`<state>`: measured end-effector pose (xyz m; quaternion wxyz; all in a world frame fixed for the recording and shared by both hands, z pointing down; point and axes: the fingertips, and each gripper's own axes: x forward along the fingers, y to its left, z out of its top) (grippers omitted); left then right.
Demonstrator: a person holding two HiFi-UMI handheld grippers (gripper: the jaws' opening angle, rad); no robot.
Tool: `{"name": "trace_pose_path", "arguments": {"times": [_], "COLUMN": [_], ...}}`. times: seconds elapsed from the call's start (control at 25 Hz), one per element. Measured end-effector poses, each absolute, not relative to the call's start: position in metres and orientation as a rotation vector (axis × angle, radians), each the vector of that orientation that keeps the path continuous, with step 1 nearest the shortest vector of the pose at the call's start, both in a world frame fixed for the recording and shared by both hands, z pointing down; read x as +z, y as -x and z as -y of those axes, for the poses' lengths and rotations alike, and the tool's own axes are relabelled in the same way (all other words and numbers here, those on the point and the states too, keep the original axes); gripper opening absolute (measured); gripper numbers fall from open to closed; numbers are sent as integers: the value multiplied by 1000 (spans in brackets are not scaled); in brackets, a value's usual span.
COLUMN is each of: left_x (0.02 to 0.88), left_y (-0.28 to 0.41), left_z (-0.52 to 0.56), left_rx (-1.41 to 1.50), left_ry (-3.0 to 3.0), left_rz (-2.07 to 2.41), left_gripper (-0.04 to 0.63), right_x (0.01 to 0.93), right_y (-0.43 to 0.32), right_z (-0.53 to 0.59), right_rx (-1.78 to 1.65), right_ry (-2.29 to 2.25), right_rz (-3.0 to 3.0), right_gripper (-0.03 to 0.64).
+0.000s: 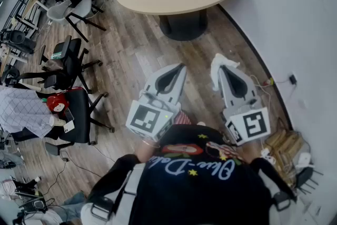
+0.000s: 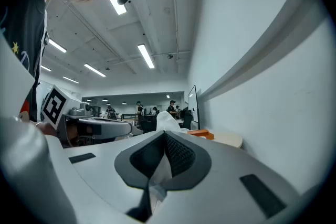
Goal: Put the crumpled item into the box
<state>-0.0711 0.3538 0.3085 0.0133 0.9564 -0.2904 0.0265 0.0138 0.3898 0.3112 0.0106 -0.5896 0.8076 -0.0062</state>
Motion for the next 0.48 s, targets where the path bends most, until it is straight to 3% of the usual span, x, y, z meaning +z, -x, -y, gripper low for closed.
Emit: {"name": "trace_pose_path", "arguments": {"times": [0.48], "left_x": [309], "left_y": [71], "left_z": [-361], "left_rx": [86], "left_ry": [-2970], "left_rz": [899], "left_gripper": [-8], "right_x": [305], "right_y": [-16], "right_z": [-396], "right_rx": [-47], "right_ry": [1845], "right_rz": [-2507], "right_gripper": [0]}}
